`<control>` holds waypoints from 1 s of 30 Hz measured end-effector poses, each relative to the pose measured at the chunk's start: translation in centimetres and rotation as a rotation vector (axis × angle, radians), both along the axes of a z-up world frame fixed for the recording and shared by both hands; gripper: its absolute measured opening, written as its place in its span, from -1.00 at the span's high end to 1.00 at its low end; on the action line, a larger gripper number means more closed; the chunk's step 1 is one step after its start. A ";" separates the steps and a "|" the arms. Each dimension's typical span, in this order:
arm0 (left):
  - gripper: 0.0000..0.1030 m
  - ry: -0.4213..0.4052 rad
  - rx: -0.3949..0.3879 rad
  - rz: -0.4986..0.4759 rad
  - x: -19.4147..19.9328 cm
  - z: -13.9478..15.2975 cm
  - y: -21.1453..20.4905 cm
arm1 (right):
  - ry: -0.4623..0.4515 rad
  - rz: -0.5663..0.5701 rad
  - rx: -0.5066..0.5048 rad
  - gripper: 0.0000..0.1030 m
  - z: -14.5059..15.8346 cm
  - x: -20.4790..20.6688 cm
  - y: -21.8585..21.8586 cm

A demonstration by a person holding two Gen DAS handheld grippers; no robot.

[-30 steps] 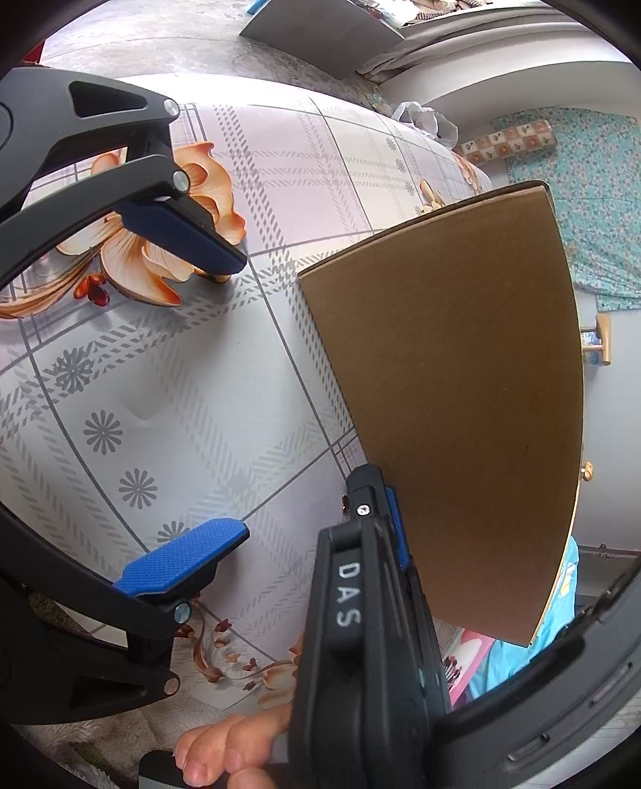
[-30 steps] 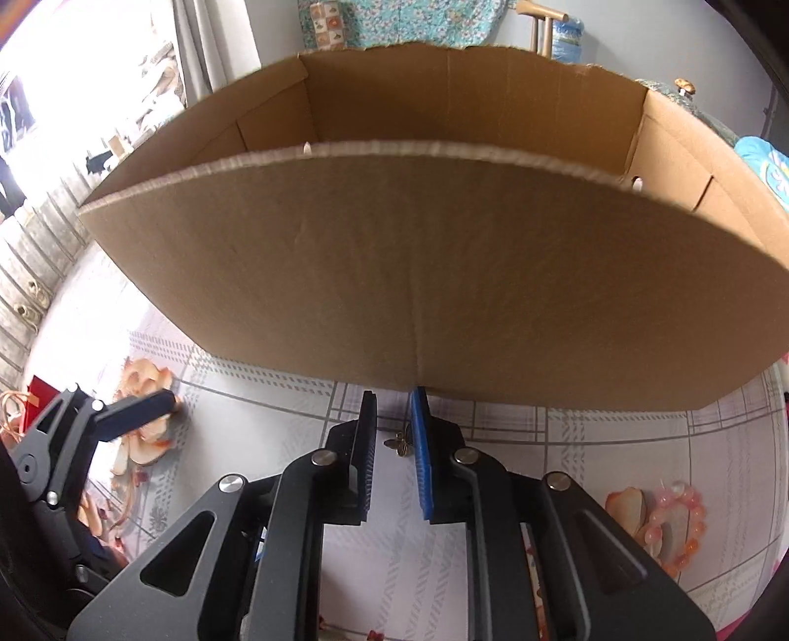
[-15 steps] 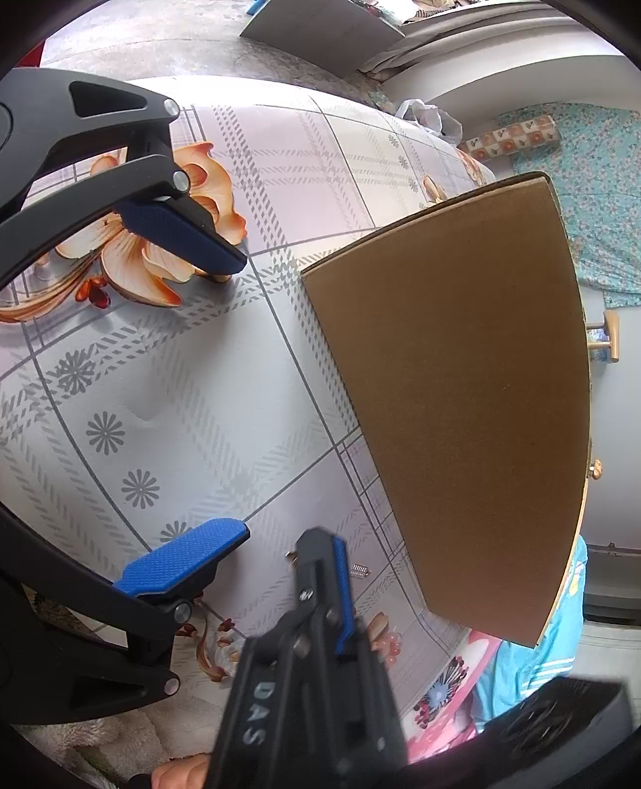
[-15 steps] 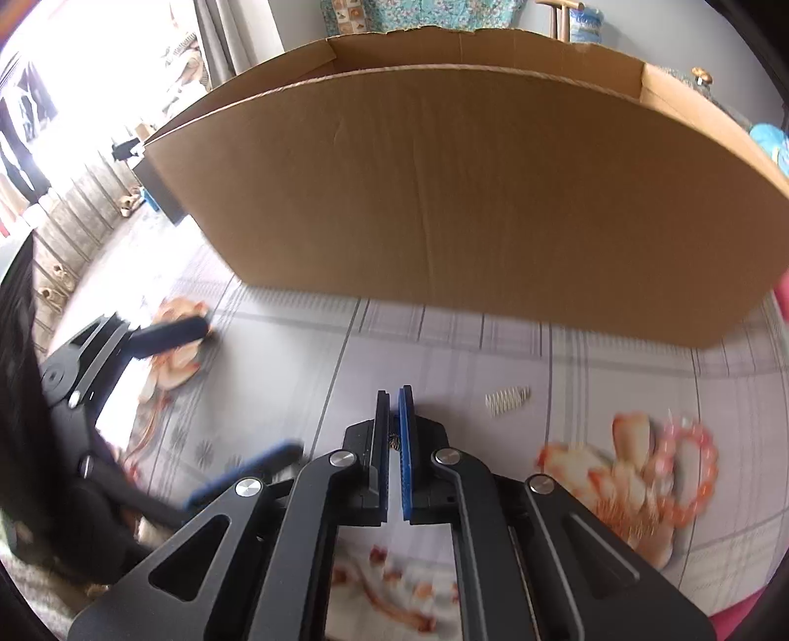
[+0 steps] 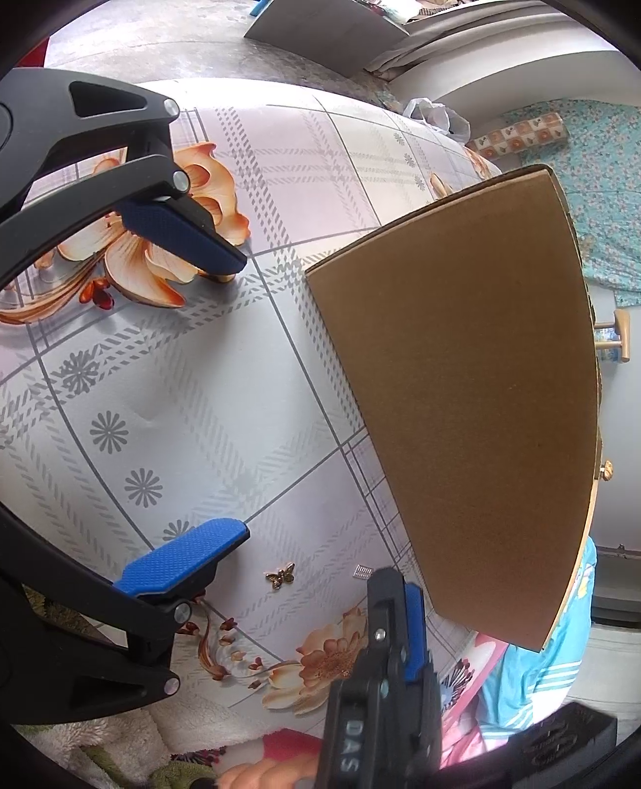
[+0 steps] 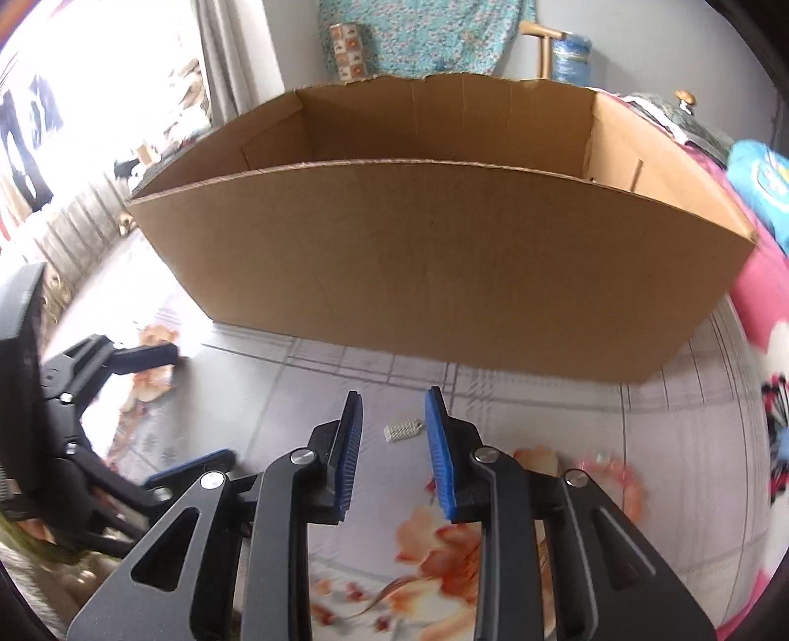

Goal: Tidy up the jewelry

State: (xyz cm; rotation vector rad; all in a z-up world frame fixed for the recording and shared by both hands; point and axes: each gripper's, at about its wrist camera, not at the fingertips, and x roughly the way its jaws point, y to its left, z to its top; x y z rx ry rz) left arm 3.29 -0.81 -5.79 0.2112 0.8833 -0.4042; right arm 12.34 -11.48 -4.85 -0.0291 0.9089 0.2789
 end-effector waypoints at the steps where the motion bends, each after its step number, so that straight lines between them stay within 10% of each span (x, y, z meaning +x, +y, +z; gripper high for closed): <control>1: -0.86 -0.001 -0.001 0.000 -0.1 0.0 0.0 | 0.004 0.012 -0.010 0.49 -0.6 0.3 -0.4; 26: -0.83 -0.004 -0.053 -0.038 -2.9 0.7 -0.6 | 0.050 -0.028 0.027 0.80 -4.3 -4.6 -1.9; 30: -0.41 -0.037 -0.068 -0.110 -4.0 1.3 -2.9 | 0.065 -0.044 0.110 0.72 -4.5 -5.0 -3.8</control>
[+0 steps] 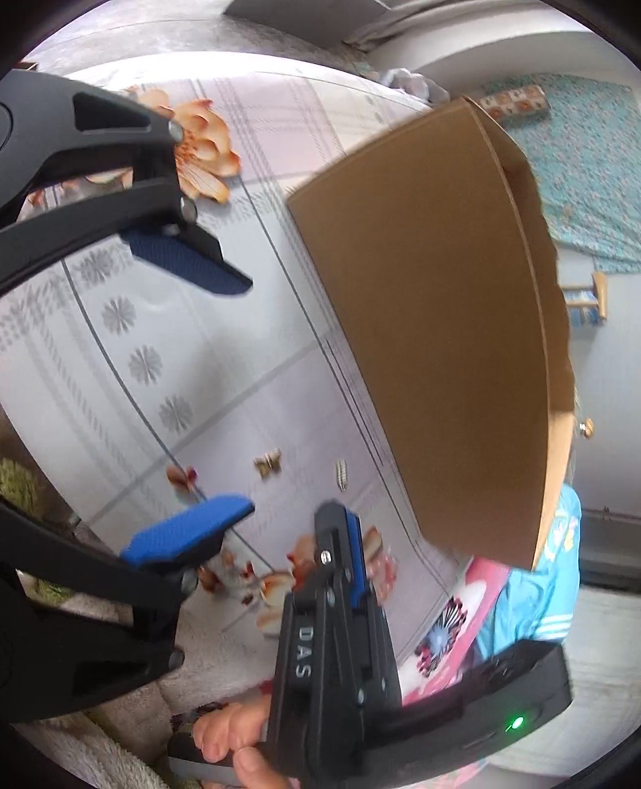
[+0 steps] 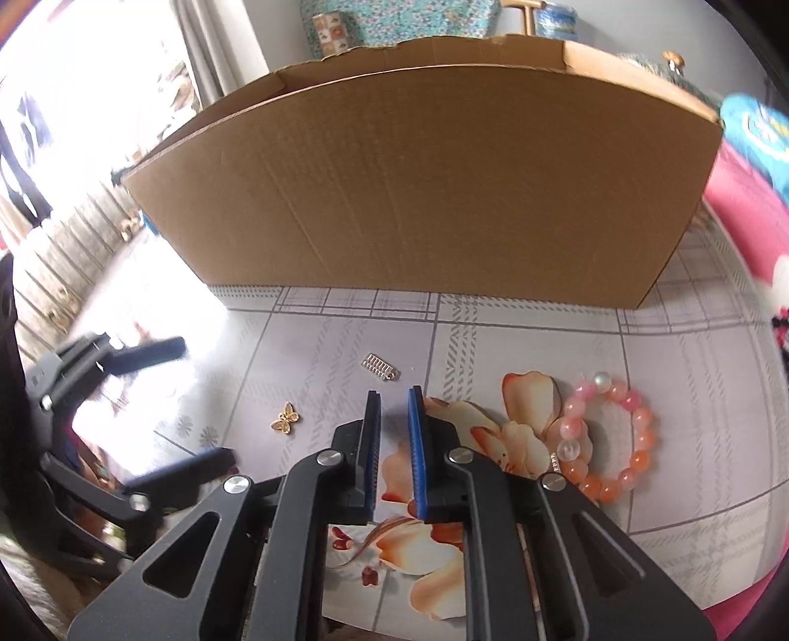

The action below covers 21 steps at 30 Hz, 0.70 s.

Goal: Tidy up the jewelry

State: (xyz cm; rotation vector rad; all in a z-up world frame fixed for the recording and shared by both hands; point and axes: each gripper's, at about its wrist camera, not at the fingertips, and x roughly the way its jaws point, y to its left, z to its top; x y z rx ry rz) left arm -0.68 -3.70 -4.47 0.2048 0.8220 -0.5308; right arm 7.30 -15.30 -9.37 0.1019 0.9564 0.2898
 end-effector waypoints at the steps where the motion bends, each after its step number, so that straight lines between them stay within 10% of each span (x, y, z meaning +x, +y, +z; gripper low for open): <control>1: -0.27 -0.002 0.002 -0.018 0.0 0.0 -0.5 | 0.003 0.001 0.021 0.64 0.1 0.1 -0.8; 7: 0.31 -0.005 0.054 -0.152 0.2 -0.6 -3.0 | 0.006 0.020 0.052 0.52 -0.2 -0.1 -2.5; 21: 0.87 -0.011 0.123 -0.348 1.3 -0.5 -4.0 | 0.018 0.050 0.097 0.52 0.6 0.4 -5.4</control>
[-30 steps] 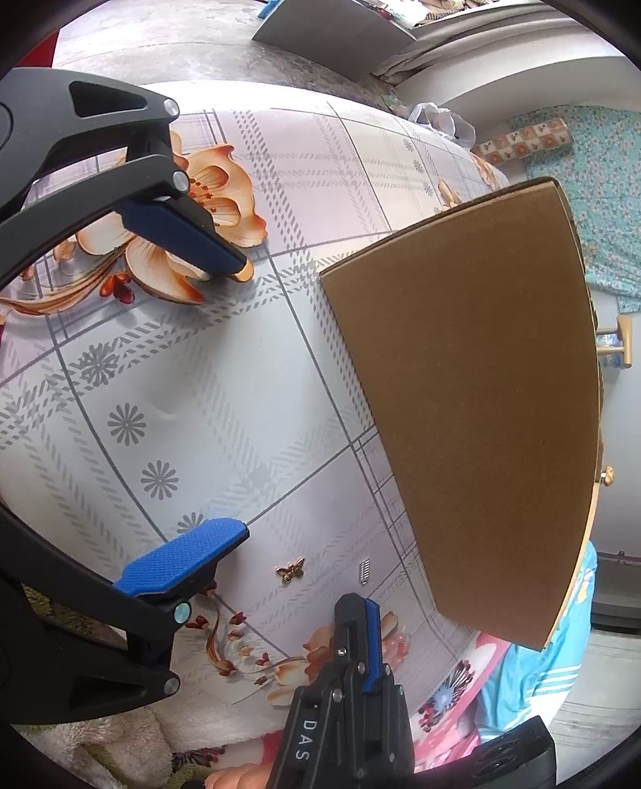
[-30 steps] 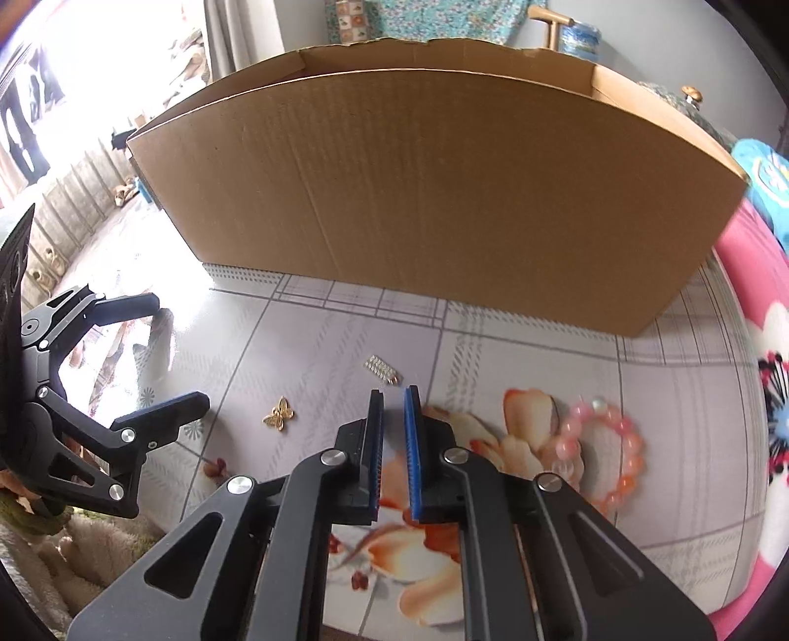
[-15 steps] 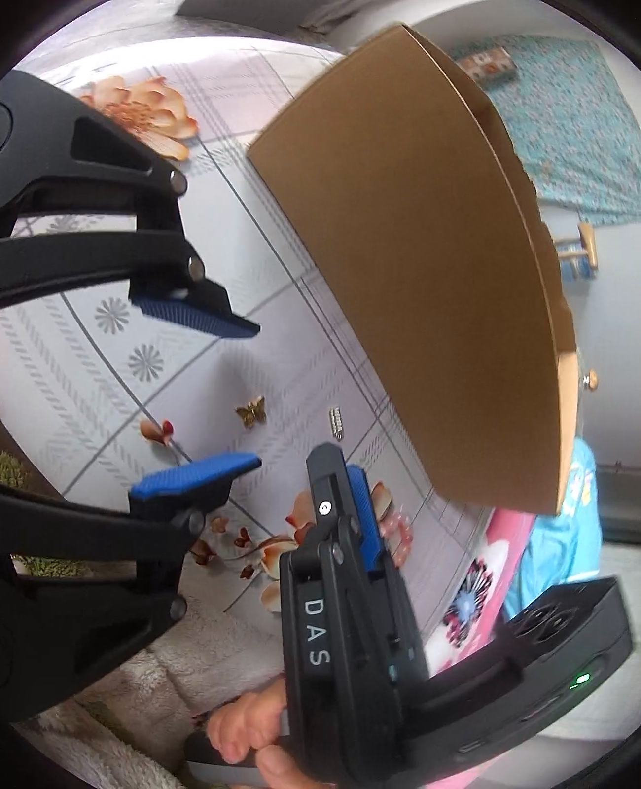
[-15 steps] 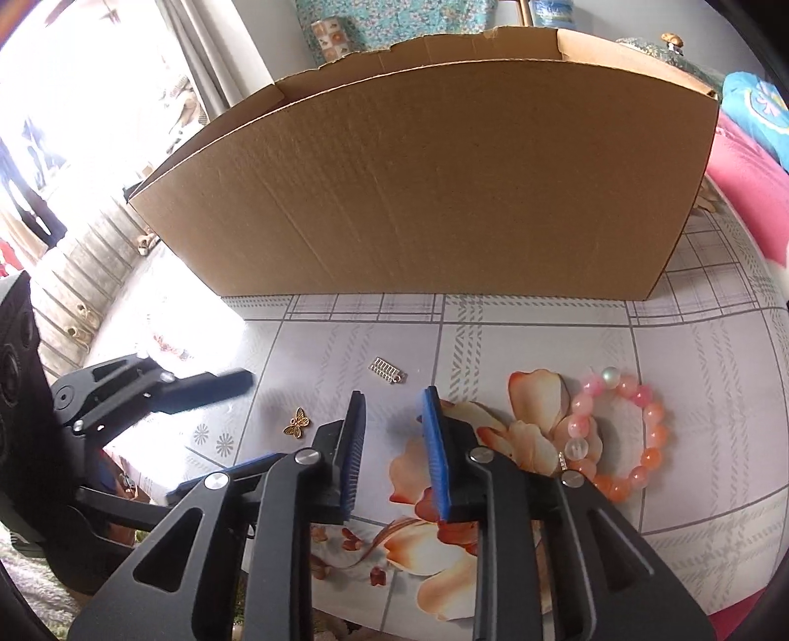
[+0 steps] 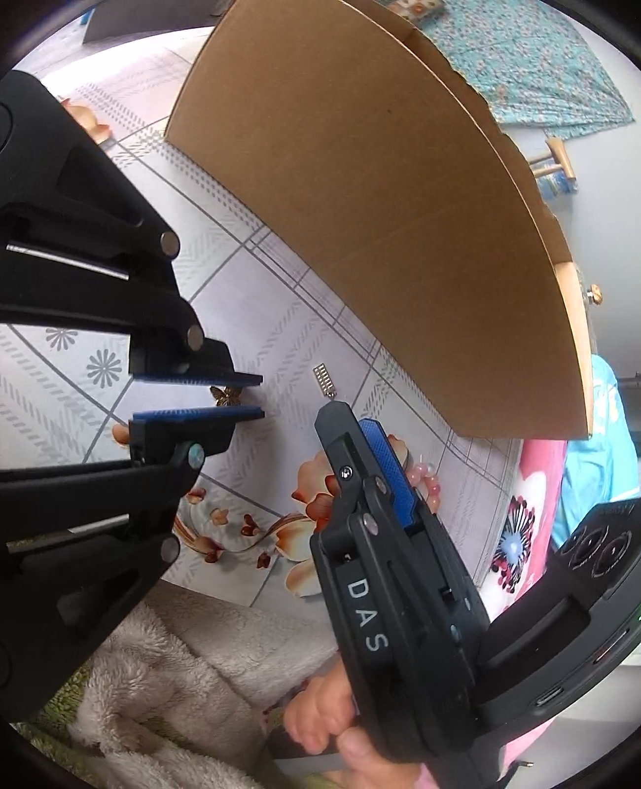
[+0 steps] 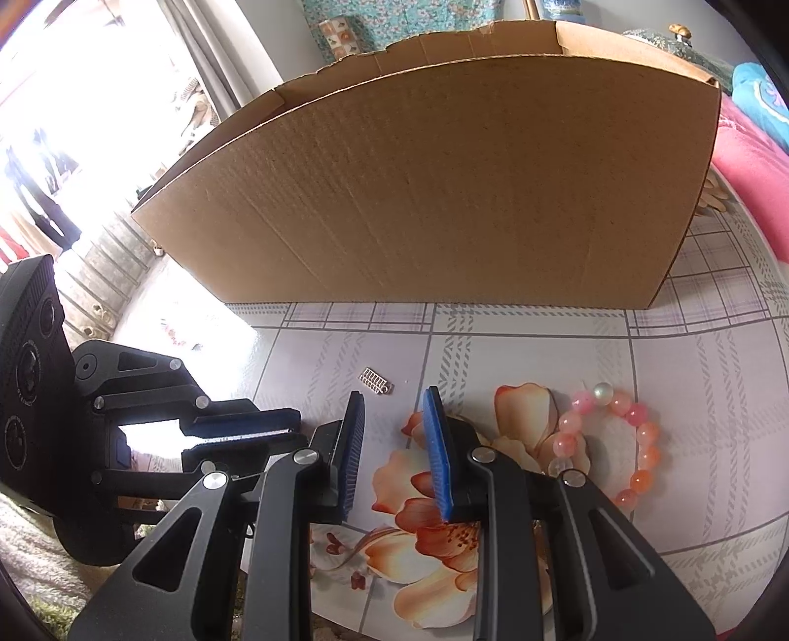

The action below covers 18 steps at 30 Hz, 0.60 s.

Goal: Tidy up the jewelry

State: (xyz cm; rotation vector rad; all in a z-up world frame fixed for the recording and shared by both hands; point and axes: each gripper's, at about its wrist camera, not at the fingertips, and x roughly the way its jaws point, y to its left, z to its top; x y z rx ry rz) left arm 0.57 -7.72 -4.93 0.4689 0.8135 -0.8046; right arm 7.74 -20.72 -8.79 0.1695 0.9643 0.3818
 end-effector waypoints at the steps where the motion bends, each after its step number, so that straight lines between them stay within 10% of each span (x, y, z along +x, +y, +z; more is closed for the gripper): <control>1: 0.87 -0.003 0.001 -0.001 0.0 0.0 -0.1 | -0.001 0.002 -0.003 0.52 0.0 0.0 0.0; 18: 0.89 0.021 -0.118 0.167 0.5 0.4 3.1 | -0.096 0.118 -0.230 0.52 1.6 0.2 6.2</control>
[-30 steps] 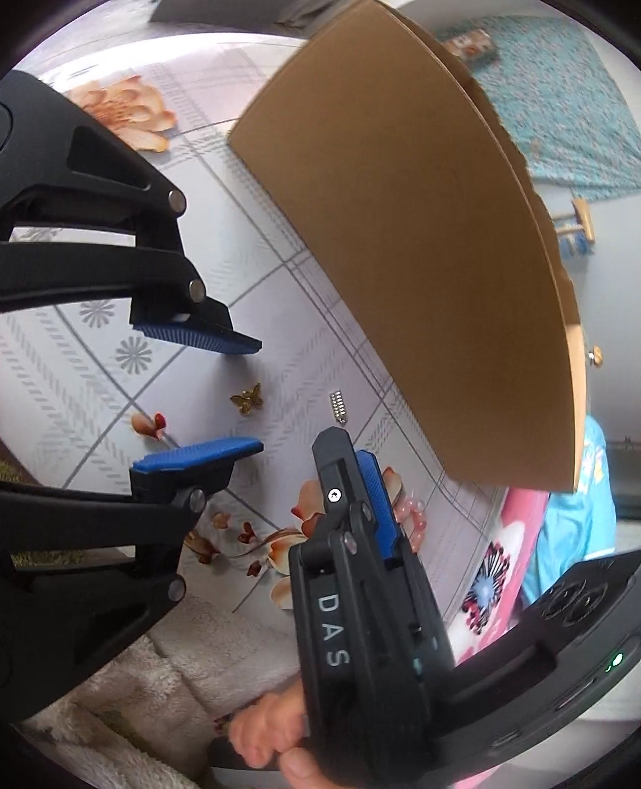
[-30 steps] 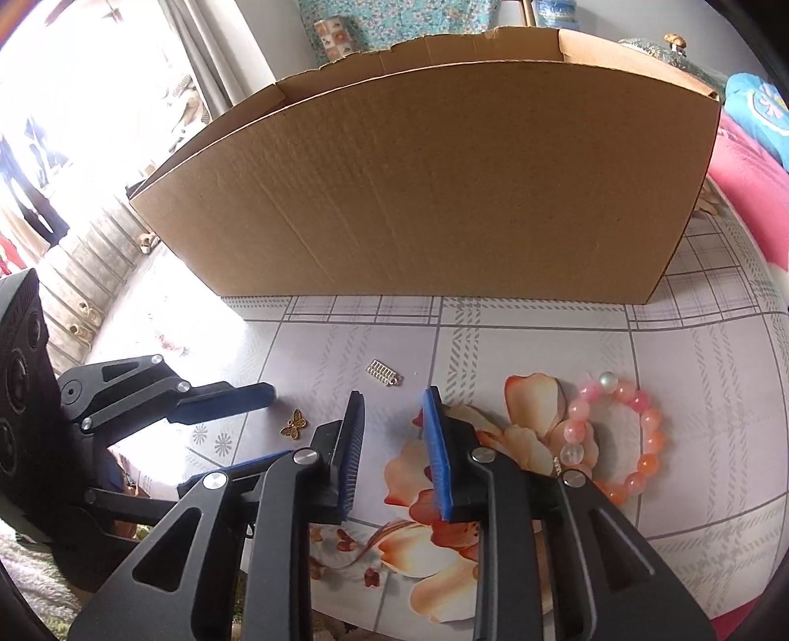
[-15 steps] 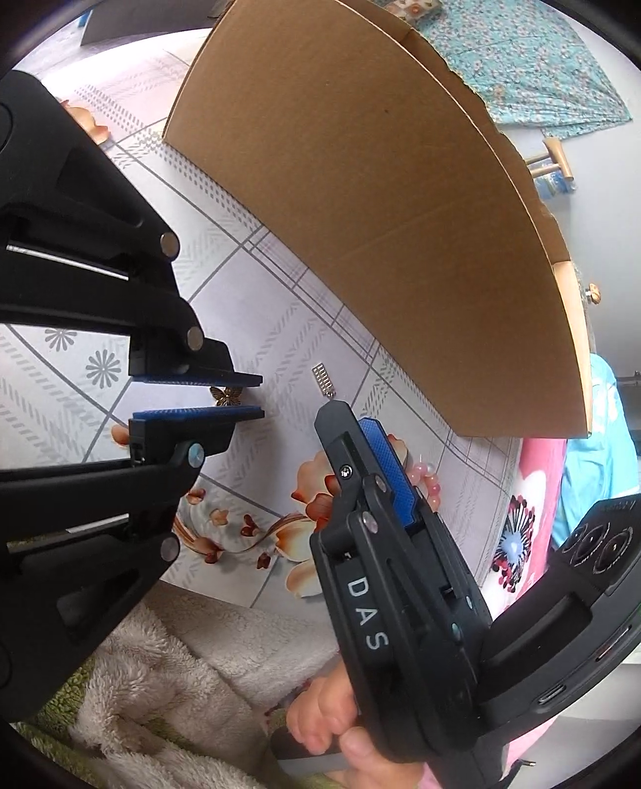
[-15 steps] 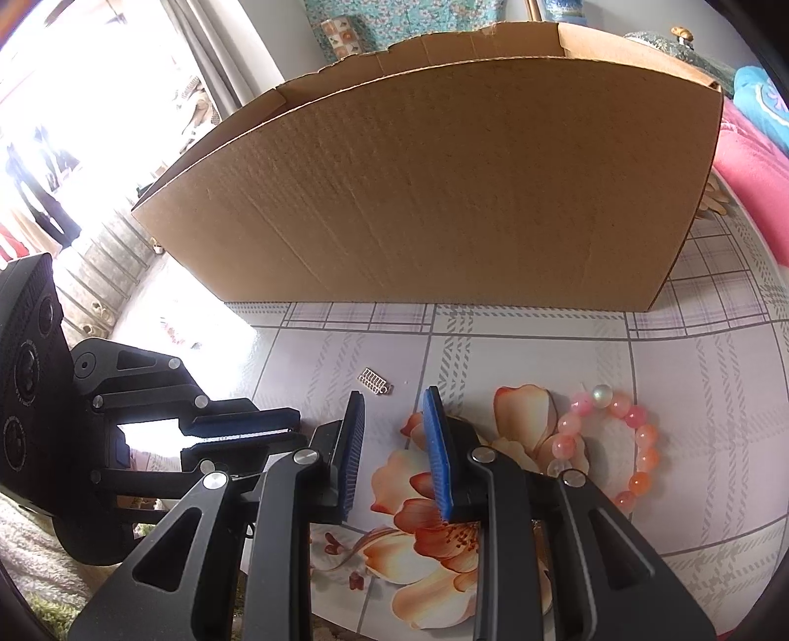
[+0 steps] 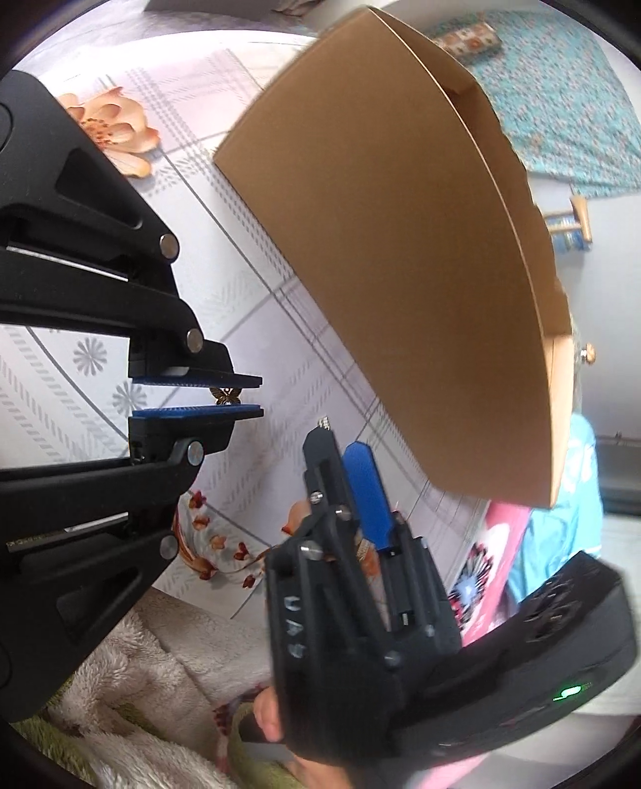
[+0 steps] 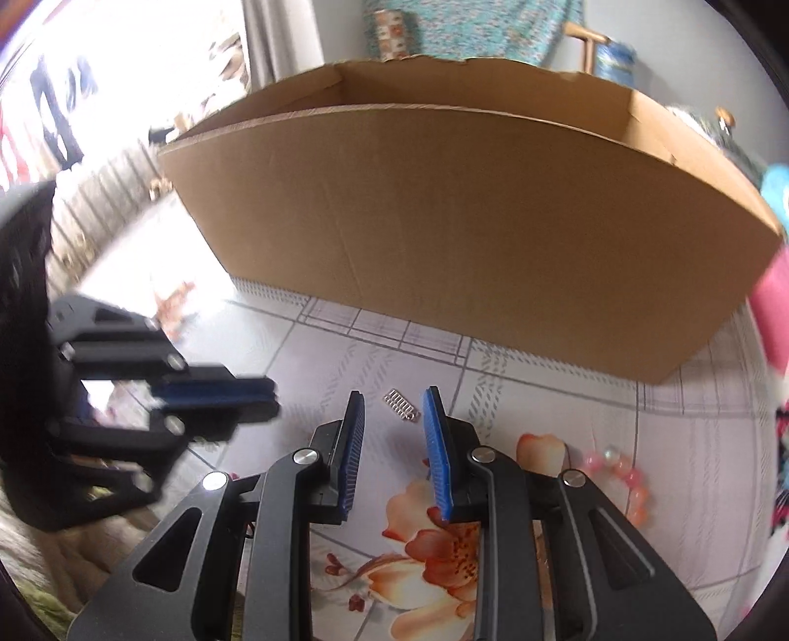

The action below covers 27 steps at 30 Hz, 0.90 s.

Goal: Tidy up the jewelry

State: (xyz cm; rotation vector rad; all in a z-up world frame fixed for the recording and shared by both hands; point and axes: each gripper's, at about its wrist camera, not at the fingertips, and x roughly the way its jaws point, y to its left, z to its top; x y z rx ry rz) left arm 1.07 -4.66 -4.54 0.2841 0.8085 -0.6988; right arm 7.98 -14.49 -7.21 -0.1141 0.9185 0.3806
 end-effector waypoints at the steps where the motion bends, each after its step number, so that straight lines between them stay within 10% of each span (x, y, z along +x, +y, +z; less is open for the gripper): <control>1: 0.89 0.000 -0.007 0.011 0.1 0.0 0.3 | -0.003 0.016 -0.026 0.52 -0.1 0.0 0.4; 11: 0.89 -0.004 -0.042 0.048 0.4 0.0 2.0 | 0.034 0.116 -0.089 0.90 0.0 0.6 1.7; 27: 0.89 -0.064 -0.128 0.076 -1.0 3.3 3.8 | -0.018 0.023 0.053 0.91 3.9 -1.1 -0.4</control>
